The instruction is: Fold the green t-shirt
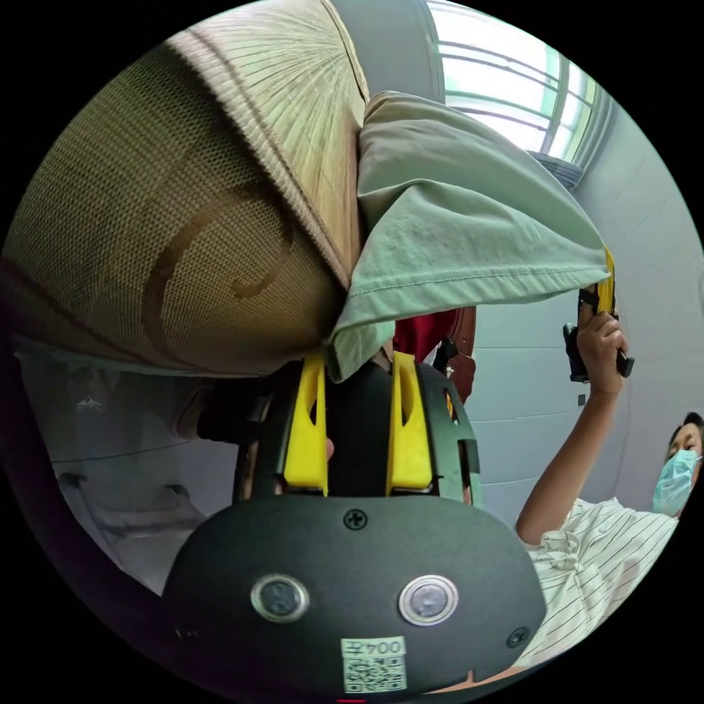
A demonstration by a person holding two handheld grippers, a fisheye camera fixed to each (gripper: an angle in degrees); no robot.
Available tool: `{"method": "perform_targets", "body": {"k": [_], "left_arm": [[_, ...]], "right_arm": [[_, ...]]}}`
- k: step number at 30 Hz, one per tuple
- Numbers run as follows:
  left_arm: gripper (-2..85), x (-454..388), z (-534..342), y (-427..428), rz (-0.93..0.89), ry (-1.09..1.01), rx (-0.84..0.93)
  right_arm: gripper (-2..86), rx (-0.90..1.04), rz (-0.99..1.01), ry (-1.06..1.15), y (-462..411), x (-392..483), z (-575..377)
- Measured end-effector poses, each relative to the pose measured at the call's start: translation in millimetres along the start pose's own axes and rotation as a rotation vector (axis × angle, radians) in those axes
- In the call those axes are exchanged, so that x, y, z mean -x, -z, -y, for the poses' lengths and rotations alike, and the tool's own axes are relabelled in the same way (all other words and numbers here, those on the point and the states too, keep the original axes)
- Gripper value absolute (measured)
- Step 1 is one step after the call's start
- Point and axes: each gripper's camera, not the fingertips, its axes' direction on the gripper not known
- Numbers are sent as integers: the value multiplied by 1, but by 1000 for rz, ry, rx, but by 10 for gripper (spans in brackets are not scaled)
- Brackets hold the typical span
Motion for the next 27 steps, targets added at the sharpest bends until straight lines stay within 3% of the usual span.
{"method": "perform_targets", "body": {"k": [11, 16, 27], "left_arm": [[37, -9, 1, 74, 24, 13, 5], [24, -55, 3, 147, 54, -103, -5], [6, -227, 18, 384, 148, -442, -387]], "right_arm": [[-8, -27, -10, 32, -7, 50, 18], [-8, -86, -14, 95, 15, 98, 39], [-8, -262, -3, 335, 98, 266, 95]]}}
